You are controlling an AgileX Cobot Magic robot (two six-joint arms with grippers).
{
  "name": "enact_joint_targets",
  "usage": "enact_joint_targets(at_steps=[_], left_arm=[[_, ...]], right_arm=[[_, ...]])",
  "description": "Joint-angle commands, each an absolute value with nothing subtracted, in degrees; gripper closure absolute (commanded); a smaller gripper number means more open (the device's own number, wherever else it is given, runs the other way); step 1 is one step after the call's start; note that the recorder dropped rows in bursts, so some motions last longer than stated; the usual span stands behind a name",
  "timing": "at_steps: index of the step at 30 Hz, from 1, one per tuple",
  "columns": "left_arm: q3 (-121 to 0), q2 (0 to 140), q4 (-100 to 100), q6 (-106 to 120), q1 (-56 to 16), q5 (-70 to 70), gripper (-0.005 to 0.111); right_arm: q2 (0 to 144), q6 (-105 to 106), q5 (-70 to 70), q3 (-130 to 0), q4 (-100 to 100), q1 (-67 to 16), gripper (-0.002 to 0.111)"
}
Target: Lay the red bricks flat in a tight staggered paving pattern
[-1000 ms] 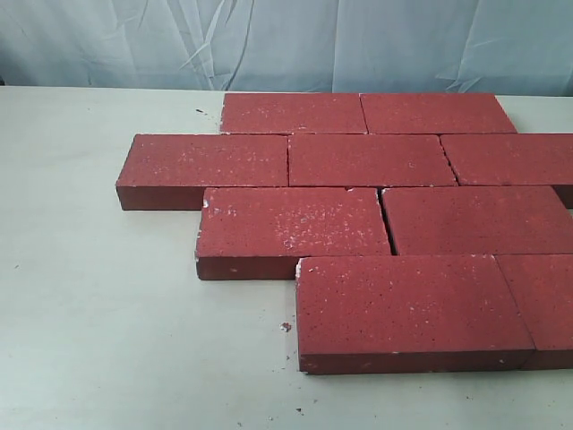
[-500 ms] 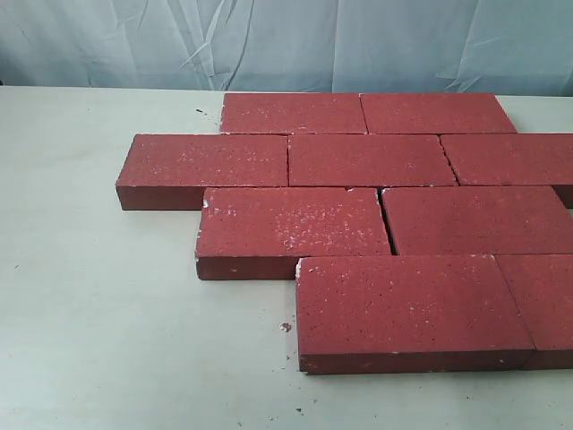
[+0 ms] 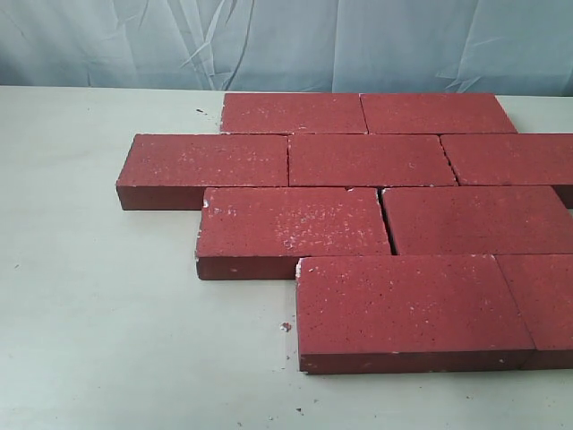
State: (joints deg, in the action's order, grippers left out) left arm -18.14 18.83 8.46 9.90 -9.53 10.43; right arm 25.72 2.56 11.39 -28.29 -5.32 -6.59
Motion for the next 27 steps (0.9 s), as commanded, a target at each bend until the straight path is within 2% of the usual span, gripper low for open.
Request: enact_joint_targets(at_steps=[1, 9, 14, 27], left_arm=[[-14.0, 9.8, 8.8, 8.5, -6.4, 9.5, 0.107], [-5.0, 0.2, 8.6, 0.6, 1.0, 10.6, 0.107], [-0.3, 0.0, 8.6, 0.0, 1.0, 10.2, 0.107], [0.0, 0.0, 4.7, 0.0, 1.0, 13.3, 0.107]], right_arm=[[25.5, 2.7, 11.0, -28.0, -5.4, -6.4, 0.109], [25.5, 2.7, 11.0, -28.0, -5.4, -6.4, 0.109], [25.5, 2.7, 11.0, -28.0, -5.4, -6.4, 0.109], [25.5, 2.7, 11.0, -28.0, -5.4, -6.4, 0.109]])
